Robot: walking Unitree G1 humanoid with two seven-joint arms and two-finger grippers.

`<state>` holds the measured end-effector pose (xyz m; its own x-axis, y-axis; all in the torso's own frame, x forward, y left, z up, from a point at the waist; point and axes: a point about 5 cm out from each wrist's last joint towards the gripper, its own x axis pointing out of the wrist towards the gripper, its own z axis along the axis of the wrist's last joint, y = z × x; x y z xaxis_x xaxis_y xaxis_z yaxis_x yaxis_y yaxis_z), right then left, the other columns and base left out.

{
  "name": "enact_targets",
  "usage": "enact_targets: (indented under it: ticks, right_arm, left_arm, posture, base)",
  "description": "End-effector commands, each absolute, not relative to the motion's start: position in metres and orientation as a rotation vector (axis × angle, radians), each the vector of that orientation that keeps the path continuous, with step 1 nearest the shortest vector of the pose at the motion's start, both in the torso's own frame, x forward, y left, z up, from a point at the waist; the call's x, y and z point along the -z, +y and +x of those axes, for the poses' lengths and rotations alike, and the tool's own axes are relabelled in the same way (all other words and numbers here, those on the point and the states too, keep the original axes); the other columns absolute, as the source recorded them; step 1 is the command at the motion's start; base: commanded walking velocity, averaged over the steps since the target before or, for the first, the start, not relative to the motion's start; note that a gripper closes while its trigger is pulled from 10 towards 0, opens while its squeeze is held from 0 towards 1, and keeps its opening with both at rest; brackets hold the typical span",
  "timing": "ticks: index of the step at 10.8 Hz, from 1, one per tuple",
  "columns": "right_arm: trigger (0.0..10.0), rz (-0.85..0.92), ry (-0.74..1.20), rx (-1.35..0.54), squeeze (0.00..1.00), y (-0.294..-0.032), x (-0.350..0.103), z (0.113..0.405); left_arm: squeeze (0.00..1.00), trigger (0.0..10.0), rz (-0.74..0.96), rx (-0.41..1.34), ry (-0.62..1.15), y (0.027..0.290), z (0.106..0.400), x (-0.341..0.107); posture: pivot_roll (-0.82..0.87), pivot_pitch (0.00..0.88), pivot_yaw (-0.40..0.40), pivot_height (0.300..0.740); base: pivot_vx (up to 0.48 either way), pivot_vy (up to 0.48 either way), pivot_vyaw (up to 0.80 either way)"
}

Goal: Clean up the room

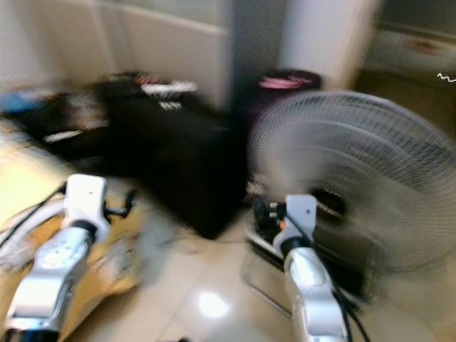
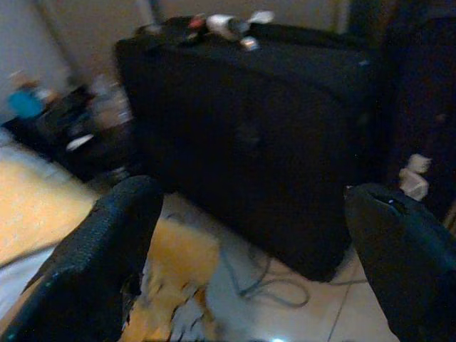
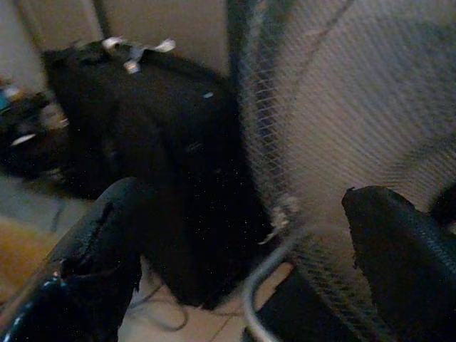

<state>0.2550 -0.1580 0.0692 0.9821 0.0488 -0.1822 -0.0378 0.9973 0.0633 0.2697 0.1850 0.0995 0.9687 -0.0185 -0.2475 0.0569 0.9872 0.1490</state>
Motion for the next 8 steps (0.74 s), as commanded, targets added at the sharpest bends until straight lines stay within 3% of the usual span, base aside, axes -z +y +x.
enact_targets:
  ticks: [1, 8]
  right_arm:
    - [10.0, 0.071, 0.206, -0.023, 1.00, -0.160, -0.064, 0.253]
    - [10.0, 0.092, 0.207, -0.028, 1.00, -0.160, -0.069, 0.267]
  left_arm:
    - [0.00, 10.0, 0.157, 0.039, 0.225, 0.187, 0.272, -0.104]
    - [0.00, 10.0, 0.153, 0.112, 0.207, 0.176, 0.276, -0.106]
  posture:
    - [0.00, 0.000, 0.010, 0.740]
    - [0.00, 0.000, 0.020, 0.740]
  base:
    - [0.000, 0.000, 0.80]
    - [0.000, 0.000, 0.80]
